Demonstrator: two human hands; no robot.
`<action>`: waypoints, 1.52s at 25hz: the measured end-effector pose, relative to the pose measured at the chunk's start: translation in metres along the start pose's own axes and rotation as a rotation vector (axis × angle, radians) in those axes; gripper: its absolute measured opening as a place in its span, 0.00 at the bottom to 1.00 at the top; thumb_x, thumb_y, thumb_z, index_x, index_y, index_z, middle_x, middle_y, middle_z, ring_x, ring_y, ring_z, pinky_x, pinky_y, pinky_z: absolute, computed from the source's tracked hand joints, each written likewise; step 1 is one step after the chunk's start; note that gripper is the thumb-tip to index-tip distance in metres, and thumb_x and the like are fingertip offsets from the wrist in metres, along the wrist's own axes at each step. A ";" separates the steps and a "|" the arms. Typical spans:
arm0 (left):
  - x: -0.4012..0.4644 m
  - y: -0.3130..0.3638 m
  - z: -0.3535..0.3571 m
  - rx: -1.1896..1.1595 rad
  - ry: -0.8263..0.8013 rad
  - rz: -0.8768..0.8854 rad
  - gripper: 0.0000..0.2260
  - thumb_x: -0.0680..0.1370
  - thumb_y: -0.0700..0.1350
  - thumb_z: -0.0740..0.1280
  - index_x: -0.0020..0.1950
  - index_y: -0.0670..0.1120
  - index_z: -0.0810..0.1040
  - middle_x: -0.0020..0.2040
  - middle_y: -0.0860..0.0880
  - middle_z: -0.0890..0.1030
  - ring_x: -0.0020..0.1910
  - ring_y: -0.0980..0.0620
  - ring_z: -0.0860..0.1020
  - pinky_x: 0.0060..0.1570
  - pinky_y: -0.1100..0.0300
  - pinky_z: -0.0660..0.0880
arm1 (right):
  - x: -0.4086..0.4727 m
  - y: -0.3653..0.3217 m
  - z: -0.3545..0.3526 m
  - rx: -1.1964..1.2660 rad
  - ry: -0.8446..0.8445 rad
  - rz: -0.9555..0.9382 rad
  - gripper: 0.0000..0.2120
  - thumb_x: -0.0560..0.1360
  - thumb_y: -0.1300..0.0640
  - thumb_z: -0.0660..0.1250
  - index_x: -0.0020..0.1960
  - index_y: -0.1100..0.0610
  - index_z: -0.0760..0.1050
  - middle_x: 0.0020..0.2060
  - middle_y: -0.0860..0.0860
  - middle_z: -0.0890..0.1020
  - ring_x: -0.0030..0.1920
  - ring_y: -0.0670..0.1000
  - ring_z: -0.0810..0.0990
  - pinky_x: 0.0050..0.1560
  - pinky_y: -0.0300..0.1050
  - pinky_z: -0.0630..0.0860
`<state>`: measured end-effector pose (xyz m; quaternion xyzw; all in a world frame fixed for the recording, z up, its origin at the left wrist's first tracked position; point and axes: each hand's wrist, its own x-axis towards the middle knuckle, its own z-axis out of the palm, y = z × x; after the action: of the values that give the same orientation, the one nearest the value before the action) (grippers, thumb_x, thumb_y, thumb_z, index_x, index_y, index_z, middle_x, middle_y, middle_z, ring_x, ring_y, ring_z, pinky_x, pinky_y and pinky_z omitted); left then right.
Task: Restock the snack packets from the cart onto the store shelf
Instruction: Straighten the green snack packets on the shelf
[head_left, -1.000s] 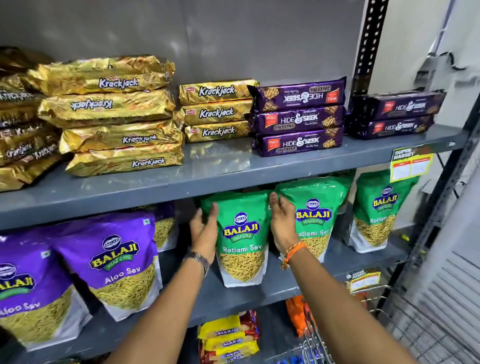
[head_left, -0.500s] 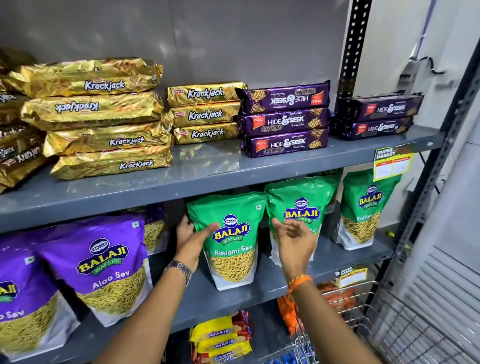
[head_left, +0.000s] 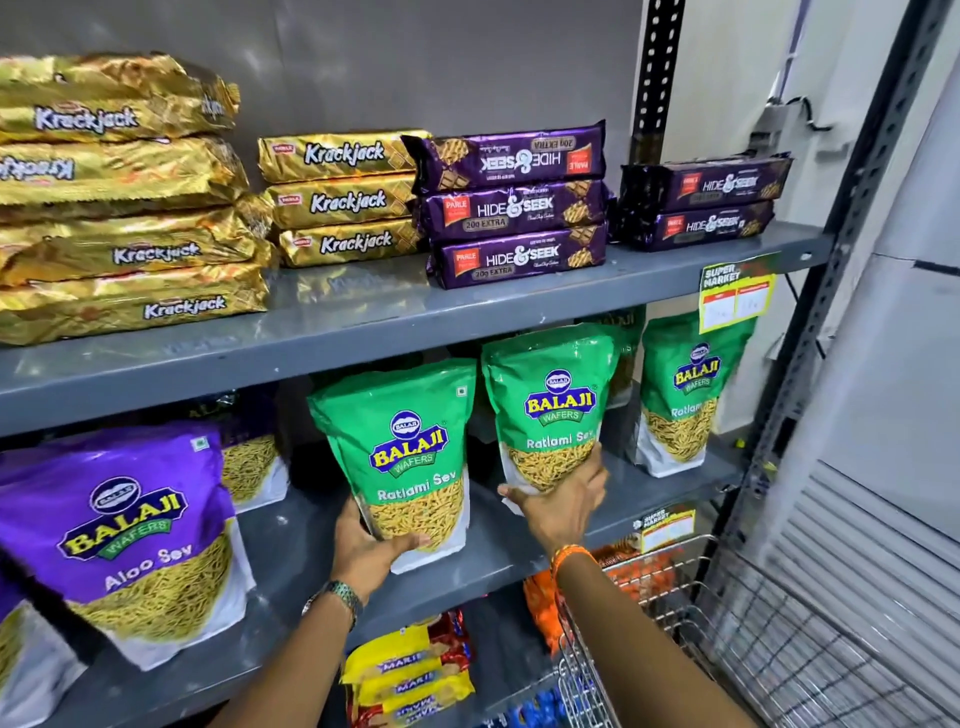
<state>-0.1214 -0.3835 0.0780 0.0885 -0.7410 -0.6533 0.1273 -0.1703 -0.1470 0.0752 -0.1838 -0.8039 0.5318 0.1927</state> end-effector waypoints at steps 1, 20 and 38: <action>0.001 -0.002 -0.002 0.002 0.008 -0.004 0.33 0.55 0.29 0.81 0.56 0.45 0.74 0.49 0.51 0.83 0.43 0.61 0.83 0.38 0.67 0.79 | 0.003 0.003 0.002 -0.017 0.003 -0.019 0.71 0.46 0.42 0.85 0.77 0.56 0.47 0.69 0.61 0.64 0.70 0.65 0.64 0.72 0.62 0.63; 0.002 -0.010 -0.007 -0.027 0.036 -0.054 0.33 0.60 0.26 0.78 0.60 0.43 0.72 0.51 0.45 0.81 0.49 0.46 0.81 0.55 0.50 0.76 | 0.002 0.019 -0.002 0.046 -0.037 -0.085 0.67 0.54 0.53 0.85 0.78 0.48 0.44 0.71 0.58 0.64 0.73 0.62 0.64 0.74 0.62 0.63; -0.001 -0.003 -0.007 -0.057 0.027 -0.086 0.32 0.58 0.25 0.78 0.56 0.47 0.74 0.51 0.48 0.83 0.51 0.45 0.82 0.53 0.51 0.78 | 0.000 0.011 -0.006 0.100 -0.064 -0.046 0.66 0.55 0.57 0.85 0.79 0.51 0.45 0.74 0.57 0.62 0.76 0.60 0.61 0.77 0.57 0.60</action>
<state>-0.1178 -0.3904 0.0763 0.1253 -0.7160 -0.6776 0.1116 -0.1661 -0.1381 0.0673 -0.1381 -0.7861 0.5725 0.1879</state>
